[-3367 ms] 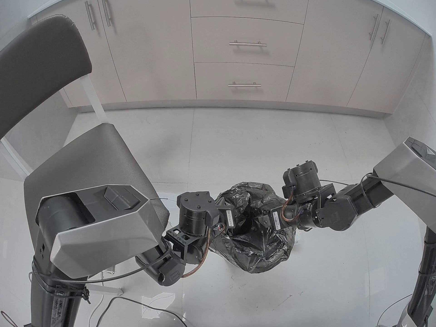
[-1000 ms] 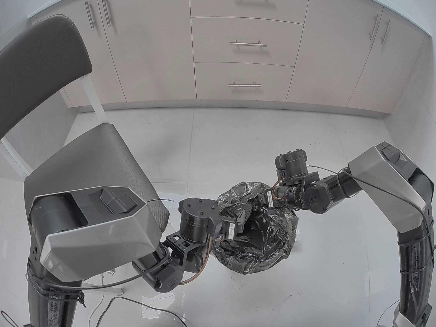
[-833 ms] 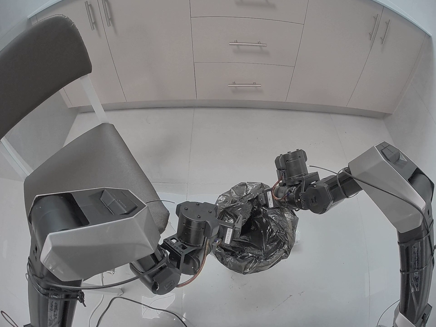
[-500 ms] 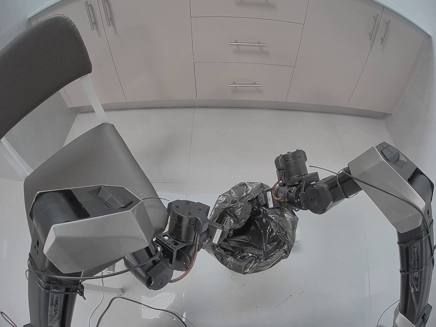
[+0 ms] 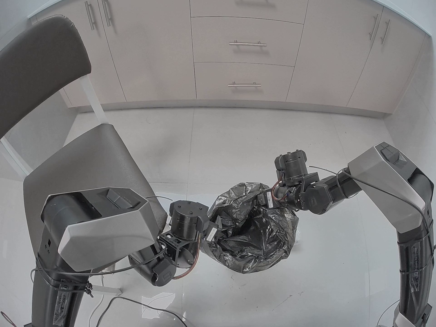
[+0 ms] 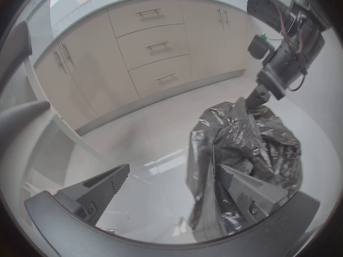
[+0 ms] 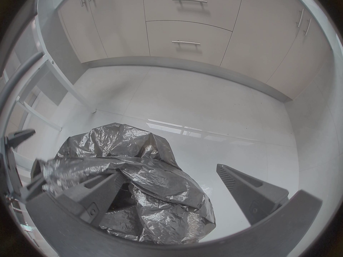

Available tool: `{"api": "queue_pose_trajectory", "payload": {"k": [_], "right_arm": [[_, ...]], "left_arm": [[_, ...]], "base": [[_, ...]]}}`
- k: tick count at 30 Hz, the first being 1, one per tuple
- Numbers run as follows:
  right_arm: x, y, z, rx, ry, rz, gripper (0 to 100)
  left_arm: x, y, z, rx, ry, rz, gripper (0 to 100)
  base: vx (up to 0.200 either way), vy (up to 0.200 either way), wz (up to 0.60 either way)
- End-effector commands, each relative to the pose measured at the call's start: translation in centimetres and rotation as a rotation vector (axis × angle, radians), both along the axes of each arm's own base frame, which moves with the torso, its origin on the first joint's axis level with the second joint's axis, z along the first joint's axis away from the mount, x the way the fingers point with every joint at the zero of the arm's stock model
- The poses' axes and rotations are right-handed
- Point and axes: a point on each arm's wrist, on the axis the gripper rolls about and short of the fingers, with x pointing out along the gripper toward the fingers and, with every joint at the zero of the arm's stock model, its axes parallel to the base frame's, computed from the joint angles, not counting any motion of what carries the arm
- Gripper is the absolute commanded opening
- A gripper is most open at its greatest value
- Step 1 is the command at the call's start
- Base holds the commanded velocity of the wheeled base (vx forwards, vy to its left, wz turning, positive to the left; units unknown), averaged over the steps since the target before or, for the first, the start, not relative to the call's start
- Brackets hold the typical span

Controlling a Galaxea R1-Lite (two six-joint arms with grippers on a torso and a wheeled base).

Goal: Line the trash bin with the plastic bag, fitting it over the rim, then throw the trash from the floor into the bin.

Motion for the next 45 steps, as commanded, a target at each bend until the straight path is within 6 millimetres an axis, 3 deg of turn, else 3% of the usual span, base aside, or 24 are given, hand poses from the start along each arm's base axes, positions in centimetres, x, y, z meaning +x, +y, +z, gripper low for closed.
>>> {"api": "queue_pose_trajectory", "payload": {"k": [1,7,20,45], "right_arm": [[0.0,0.0,0.0,0.000,-0.001,0.001,100],[0.1,0.1,0.1,0.009,-0.025,0.002,100],[0.0,0.2,-0.2,0.007,-0.019,0.003,100],[0.1,0.3,-0.8,0.003,-0.009,0.006,100]], "left_arm": [[0.4,-0.6,0.0,0.048,-0.049,0.052,100],[0.4,-1.4,-0.4,0.117,-0.082,0.116,100],[-0.7,-2.8,-0.3,0.242,-0.100,0.075,100],[0.3,-2.9,-2.5,0.436,-0.102,0.093,100]], "base": [[0.000,0.000,0.00],[0.000,0.000,0.00],[0.000,0.000,0.00],[0.000,0.000,0.00]]}}
